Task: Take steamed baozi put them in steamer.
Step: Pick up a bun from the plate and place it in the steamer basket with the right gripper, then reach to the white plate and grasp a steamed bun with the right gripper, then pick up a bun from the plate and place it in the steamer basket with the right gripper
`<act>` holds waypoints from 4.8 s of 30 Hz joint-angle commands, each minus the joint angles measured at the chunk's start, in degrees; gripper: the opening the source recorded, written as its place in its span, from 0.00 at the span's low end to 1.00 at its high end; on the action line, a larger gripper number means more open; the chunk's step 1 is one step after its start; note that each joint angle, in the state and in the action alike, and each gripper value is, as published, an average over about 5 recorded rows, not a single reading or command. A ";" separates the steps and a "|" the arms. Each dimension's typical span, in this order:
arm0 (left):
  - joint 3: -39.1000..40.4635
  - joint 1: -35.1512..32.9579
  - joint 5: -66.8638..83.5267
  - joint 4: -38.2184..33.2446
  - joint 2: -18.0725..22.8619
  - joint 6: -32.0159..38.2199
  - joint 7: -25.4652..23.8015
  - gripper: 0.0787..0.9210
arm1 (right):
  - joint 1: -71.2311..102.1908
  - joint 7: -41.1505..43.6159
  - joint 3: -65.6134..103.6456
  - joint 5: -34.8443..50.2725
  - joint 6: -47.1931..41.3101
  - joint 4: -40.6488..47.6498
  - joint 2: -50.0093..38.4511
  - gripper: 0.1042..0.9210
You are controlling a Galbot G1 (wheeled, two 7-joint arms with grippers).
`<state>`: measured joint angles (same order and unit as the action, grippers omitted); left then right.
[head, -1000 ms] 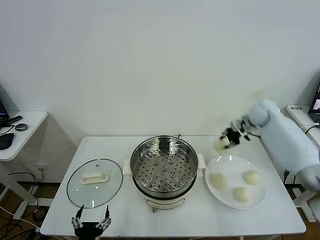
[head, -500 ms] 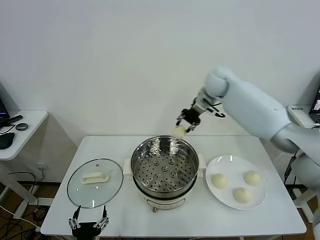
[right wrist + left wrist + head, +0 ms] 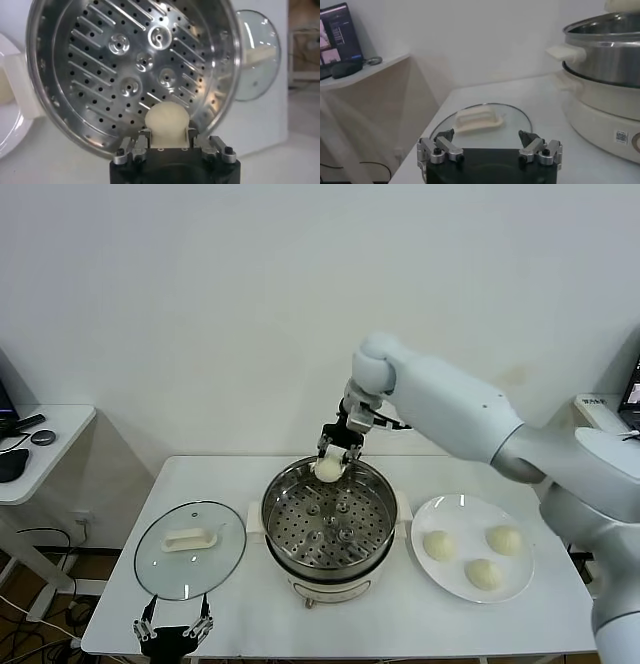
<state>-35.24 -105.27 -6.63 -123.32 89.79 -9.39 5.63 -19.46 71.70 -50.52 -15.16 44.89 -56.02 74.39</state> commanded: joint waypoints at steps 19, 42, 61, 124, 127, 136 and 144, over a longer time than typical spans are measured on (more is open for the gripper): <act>-0.46 0.93 1.80 -0.25 -0.77 -1.19 -0.84 0.88 | 4.33 -5.04 -0.28 -7.63 2.44 3.60 3.59 0.60; -0.72 2.05 1.79 -0.52 0.33 -2.28 -2.18 0.88 | -8.84 -0.38 6.17 14.51 -36.69 -11.03 -26.08 0.88; -2.48 1.57 2.74 -0.28 -1.86 -2.71 -2.82 0.88 | 23.16 5.79 16.92 11.23 -68.76 -22.31 -40.76 0.88; -4.10 3.89 3.36 2.15 -1.83 -3.61 -3.87 0.88 | 31.99 0.24 21.95 -2.14 -61.98 -12.94 -27.24 0.61; -3.65 4.06 3.32 2.10 -1.73 -3.65 -3.74 0.88 | 30.52 0.73 22.21 -0.93 -62.30 -13.72 -28.08 0.60; -2.11 4.51 2.14 1.10 -1.55 -4.41 -3.21 0.88 | 11.27 3.76 9.73 11.88 -65.81 -19.05 -32.95 0.59; -2.29 5.57 1.62 0.32 -2.08 -4.55 -2.53 0.88 | -12.00 5.52 -6.78 29.71 -74.38 -23.90 -29.95 0.59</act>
<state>-37.75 -100.04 -4.54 -122.52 87.82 -13.61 2.81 -11.84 75.86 -44.20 0.29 -23.74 -76.05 43.72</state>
